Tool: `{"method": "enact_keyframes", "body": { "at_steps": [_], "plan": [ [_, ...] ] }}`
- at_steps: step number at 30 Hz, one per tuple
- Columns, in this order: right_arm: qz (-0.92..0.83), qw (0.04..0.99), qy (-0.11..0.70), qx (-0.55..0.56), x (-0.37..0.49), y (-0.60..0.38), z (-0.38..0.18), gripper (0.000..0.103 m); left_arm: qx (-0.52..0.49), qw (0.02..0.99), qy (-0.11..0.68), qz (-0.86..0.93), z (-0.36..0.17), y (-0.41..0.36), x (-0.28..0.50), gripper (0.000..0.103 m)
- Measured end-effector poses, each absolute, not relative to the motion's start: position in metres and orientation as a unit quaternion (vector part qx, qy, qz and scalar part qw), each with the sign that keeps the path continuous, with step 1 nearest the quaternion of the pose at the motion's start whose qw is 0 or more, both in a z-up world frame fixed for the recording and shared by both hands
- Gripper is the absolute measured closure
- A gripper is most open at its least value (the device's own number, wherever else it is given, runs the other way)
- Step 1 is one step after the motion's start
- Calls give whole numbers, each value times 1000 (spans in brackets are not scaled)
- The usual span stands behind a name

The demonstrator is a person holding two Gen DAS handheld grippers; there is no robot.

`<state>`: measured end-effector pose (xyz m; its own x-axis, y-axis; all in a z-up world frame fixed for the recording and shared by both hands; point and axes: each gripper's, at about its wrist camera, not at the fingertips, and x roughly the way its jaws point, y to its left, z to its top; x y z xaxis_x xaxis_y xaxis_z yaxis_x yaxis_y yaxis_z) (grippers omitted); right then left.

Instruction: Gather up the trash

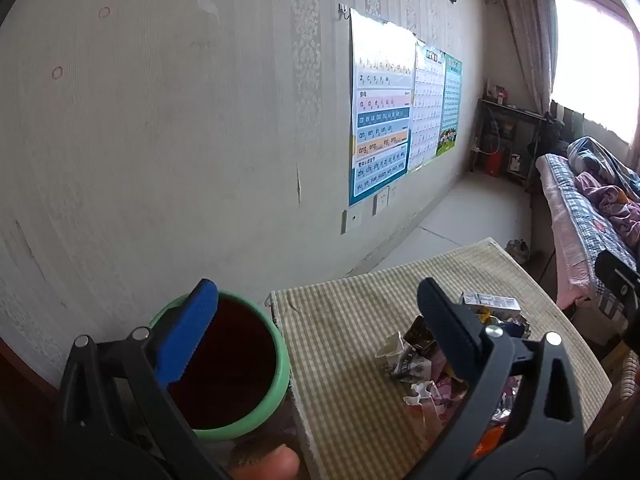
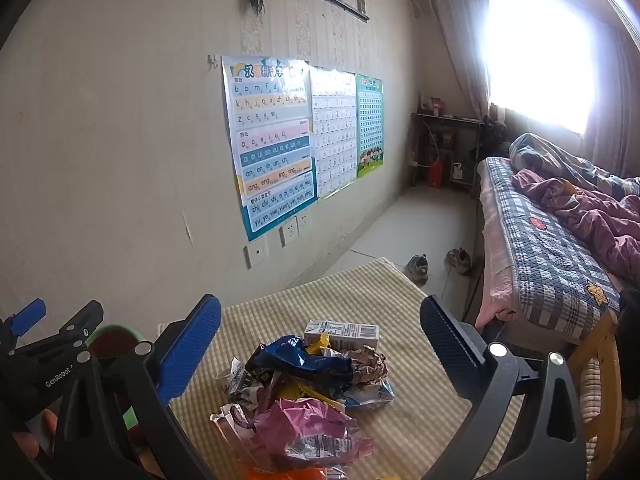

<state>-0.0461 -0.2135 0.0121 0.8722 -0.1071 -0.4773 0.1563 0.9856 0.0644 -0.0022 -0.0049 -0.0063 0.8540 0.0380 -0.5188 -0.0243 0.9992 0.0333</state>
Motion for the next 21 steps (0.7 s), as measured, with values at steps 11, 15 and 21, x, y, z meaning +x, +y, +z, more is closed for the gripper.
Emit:
{"method": "enact_keyframes", "body": {
  "at_steps": [11, 15, 21],
  "plan": [
    [-68, 966, 245, 52, -46, -214, 12, 7, 17, 962, 271, 23, -8, -4, -2, 5],
    [-67, 966, 245, 53, -46, -217, 10, 7, 18, 962, 272, 24, -8, -2, -2, 5],
    [-66, 964, 251, 54, -45, -218, 8, 7, 22, 961, 275, 25, -9, -3, 0, 5]
  ]
}}
